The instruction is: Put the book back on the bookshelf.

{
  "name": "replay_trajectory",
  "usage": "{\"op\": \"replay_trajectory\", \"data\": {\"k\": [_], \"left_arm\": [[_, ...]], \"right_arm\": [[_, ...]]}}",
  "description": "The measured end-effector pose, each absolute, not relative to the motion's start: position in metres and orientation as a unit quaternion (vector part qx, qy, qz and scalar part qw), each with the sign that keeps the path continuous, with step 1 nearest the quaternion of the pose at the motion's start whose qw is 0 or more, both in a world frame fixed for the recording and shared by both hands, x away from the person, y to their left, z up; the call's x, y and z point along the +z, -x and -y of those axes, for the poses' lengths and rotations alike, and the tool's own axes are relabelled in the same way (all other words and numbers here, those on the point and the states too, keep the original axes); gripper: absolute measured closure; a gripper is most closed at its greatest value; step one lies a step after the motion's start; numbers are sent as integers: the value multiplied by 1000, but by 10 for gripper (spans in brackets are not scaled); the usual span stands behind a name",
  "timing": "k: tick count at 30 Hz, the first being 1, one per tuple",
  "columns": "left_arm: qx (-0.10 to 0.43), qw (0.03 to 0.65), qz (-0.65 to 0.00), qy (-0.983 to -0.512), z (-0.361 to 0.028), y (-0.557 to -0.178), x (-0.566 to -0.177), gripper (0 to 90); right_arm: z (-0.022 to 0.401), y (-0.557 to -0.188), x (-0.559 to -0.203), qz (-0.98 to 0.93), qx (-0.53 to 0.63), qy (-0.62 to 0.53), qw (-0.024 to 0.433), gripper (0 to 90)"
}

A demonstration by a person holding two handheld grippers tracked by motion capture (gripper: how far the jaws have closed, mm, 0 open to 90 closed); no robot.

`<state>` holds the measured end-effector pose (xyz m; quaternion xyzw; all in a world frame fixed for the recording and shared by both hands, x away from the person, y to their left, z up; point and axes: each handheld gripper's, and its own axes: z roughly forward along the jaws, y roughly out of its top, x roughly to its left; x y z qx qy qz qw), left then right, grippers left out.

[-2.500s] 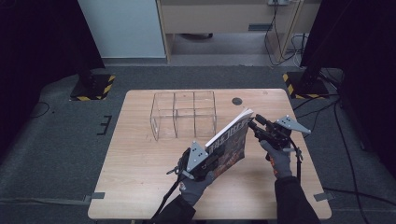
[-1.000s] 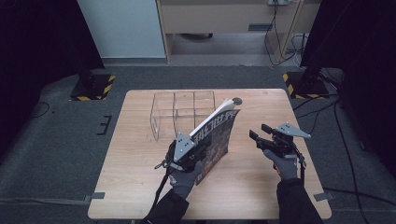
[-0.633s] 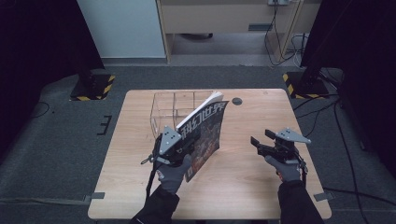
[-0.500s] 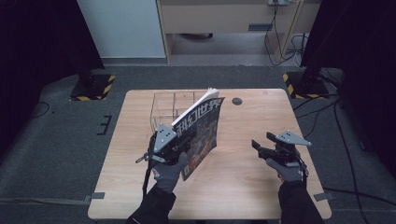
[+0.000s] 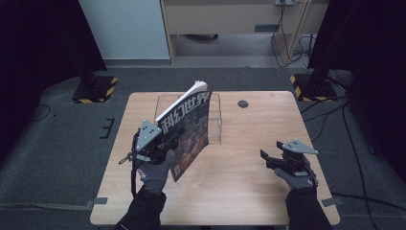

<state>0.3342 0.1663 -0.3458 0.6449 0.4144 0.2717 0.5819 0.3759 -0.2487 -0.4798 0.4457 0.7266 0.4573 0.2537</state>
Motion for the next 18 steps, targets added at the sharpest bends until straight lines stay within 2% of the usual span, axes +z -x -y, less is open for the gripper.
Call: {"op": "replay_trajectory", "data": {"k": [18], "left_arm": [[308, 585, -441, -607, -213, -333, -320, 821]], "right_arm": [[243, -370, -497, -758, 416, -440, 242, 203]]}}
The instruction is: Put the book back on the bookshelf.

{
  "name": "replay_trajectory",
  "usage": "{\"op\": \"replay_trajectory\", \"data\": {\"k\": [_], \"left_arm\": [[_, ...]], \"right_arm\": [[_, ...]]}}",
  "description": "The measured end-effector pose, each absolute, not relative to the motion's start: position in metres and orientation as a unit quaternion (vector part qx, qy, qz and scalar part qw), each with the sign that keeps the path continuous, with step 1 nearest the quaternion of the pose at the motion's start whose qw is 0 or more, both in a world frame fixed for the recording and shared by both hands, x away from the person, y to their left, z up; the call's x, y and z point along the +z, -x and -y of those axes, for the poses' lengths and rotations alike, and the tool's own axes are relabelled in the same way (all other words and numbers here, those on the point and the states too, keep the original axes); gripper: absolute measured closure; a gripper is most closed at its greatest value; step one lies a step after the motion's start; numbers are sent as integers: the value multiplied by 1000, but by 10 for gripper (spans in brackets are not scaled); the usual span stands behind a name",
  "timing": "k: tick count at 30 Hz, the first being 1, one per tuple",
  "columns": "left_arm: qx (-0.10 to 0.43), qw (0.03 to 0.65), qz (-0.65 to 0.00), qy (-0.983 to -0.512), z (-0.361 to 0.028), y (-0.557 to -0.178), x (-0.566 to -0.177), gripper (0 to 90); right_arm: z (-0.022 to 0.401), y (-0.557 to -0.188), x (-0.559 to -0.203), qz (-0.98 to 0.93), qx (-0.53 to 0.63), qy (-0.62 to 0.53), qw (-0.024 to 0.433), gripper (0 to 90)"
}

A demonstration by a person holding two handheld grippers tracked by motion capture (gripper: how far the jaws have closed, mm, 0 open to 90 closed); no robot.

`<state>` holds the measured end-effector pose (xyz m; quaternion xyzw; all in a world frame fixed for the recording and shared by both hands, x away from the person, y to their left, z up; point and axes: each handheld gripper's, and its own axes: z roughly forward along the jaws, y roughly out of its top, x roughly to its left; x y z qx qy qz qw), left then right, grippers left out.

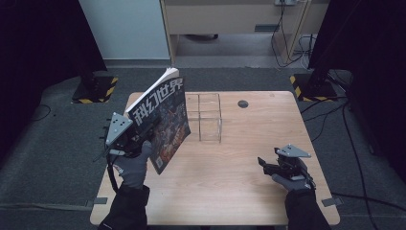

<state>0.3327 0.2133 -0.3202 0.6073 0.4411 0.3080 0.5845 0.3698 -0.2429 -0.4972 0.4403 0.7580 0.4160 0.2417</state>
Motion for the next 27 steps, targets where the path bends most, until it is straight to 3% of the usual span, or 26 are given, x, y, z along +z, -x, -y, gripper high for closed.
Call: {"op": "replay_trajectory", "data": {"k": [27], "left_arm": [[329, 581, -486, -563, -251, -364, -308, 820]], "right_arm": [[242, -371, -521, -783, 360, -451, 232, 145]]}}
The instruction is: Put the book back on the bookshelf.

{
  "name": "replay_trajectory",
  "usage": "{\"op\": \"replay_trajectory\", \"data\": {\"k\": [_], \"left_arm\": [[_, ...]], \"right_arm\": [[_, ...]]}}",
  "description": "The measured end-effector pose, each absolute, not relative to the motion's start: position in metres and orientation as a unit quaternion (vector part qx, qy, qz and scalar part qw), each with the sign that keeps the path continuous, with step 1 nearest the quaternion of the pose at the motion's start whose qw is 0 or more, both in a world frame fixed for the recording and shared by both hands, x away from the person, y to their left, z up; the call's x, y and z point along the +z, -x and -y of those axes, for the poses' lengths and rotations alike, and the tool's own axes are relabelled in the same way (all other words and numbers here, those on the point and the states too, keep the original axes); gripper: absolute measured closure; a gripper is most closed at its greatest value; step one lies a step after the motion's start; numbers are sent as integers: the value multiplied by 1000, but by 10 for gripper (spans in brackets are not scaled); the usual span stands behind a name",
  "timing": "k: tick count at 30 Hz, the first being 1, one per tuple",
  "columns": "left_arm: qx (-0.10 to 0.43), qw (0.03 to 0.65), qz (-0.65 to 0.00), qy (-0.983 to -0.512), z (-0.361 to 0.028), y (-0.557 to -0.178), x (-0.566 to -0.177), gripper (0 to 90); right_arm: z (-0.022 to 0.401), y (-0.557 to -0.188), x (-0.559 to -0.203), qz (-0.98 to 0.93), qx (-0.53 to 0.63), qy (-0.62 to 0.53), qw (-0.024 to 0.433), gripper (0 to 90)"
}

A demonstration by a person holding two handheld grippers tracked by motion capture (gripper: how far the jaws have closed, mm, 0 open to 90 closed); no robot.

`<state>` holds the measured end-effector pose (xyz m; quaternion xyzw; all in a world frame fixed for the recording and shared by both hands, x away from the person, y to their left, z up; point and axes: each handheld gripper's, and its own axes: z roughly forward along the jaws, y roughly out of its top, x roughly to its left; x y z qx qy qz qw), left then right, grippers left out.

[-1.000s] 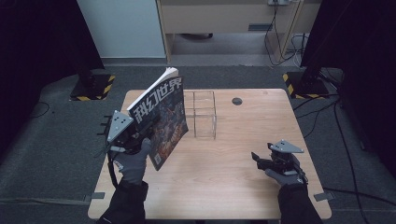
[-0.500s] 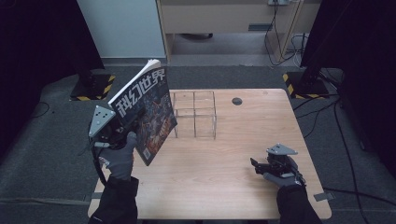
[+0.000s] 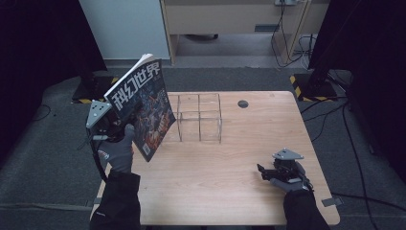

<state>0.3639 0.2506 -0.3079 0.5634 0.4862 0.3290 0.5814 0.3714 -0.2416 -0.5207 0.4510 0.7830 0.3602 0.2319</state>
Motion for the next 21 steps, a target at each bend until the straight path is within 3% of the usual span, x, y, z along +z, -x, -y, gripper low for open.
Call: {"op": "replay_trajectory", "data": {"k": [21], "left_arm": [[328, 572, -511, -552, -253, -404, -319, 820]], "right_arm": [[241, -373, -523, -788, 351, -449, 230, 139]]}}
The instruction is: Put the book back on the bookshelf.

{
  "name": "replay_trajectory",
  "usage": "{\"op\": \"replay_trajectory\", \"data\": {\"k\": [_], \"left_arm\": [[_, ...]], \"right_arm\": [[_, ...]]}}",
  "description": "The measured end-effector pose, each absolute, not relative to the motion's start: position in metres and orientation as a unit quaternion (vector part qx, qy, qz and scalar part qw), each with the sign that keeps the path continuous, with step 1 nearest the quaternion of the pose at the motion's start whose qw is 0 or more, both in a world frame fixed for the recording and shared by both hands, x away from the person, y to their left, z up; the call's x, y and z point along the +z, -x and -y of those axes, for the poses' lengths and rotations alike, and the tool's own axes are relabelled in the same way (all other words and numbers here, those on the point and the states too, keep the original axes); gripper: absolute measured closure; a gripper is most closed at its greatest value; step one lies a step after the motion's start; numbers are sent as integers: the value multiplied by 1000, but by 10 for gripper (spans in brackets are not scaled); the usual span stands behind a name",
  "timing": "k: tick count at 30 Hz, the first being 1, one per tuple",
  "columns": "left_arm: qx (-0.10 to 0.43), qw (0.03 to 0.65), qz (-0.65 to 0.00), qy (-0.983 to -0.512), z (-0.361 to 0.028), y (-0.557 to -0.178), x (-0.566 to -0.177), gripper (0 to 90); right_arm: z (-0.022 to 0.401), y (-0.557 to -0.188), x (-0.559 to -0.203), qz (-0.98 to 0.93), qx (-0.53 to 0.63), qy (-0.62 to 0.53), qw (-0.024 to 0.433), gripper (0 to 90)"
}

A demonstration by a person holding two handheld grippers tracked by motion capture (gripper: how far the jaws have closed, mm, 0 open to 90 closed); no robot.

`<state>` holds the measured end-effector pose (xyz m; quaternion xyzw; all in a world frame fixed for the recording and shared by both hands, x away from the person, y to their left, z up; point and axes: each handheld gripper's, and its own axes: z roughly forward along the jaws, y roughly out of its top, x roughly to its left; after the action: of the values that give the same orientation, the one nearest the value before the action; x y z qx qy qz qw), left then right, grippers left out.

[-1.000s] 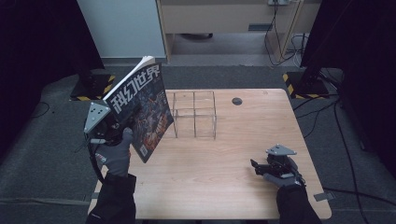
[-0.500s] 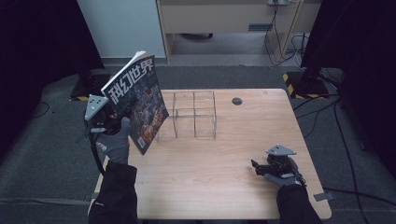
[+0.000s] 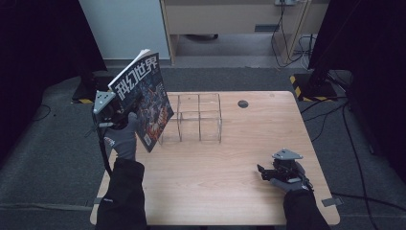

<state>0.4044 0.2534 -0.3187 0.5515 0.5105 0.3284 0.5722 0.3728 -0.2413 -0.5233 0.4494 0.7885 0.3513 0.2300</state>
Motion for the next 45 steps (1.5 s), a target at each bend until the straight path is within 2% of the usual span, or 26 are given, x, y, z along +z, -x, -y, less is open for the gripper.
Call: {"op": "replay_trajectory", "data": {"k": [22, 45], "left_arm": [[338, 553, -531, -546, -245, -441, -348, 820], [333, 553, -546, -534, -233, -457, -393, 819]], "right_arm": [[243, -373, -524, -787, 351, -452, 229, 135], [243, -375, -525, -790, 349, -448, 232, 134]]}}
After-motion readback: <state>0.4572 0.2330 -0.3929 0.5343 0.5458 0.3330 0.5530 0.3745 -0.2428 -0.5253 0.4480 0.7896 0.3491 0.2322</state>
